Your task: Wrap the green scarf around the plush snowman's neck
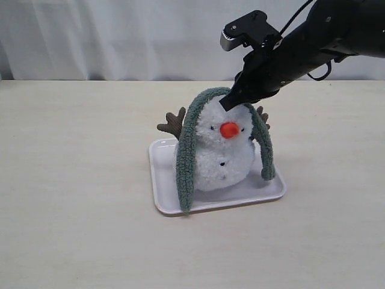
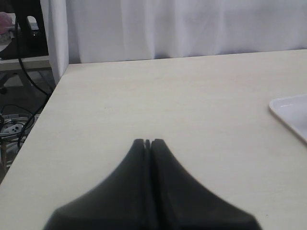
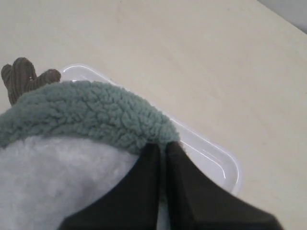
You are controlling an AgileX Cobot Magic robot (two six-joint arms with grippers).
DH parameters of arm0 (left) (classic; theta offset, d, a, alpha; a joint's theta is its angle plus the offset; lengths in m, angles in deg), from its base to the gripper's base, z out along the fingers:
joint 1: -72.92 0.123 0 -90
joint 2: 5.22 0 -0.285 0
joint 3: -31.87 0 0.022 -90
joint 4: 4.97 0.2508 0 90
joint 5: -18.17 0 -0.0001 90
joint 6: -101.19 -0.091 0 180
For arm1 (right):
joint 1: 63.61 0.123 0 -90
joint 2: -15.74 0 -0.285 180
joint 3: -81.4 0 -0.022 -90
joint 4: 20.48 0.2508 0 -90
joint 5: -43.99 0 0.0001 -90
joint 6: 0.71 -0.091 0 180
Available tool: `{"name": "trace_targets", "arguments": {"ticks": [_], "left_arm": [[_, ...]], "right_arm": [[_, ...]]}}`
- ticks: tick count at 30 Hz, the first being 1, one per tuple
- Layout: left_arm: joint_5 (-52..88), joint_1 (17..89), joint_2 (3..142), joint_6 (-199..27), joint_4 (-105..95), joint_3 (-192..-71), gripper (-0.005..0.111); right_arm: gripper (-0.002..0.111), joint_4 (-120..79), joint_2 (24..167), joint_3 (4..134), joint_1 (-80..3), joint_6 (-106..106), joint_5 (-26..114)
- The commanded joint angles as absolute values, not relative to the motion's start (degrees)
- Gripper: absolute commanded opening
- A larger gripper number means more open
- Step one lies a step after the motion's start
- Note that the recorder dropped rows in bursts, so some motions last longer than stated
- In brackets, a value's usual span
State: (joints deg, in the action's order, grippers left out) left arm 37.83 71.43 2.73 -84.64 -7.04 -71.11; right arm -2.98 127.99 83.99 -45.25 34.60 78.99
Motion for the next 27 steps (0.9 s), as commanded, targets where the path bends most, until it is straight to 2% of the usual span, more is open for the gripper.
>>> {"name": "trace_targets", "arguments": {"ticks": [1, 18, 21, 27], "left_arm": [[37.2, 71.5, 2.6, -84.7, -7.1, -70.9, 0.000], [37.2, 71.5, 2.6, -84.7, -7.1, -70.9, 0.000], [37.2, 71.5, 2.6, -84.7, -7.1, -70.9, 0.000], [37.2, 71.5, 2.6, -84.7, -7.1, -70.9, 0.000]], "right_arm": [[0.004, -3.0, 130.5, 84.0, -45.5, 34.2, 78.8], [0.004, -3.0, 131.0, 84.1, -45.5, 31.6, 83.0], [0.011, -3.0, 129.8, 84.1, -45.5, 30.6, 83.7], [0.035, -5.4, 125.2, 84.1, -45.5, 29.4, 89.1]]}}
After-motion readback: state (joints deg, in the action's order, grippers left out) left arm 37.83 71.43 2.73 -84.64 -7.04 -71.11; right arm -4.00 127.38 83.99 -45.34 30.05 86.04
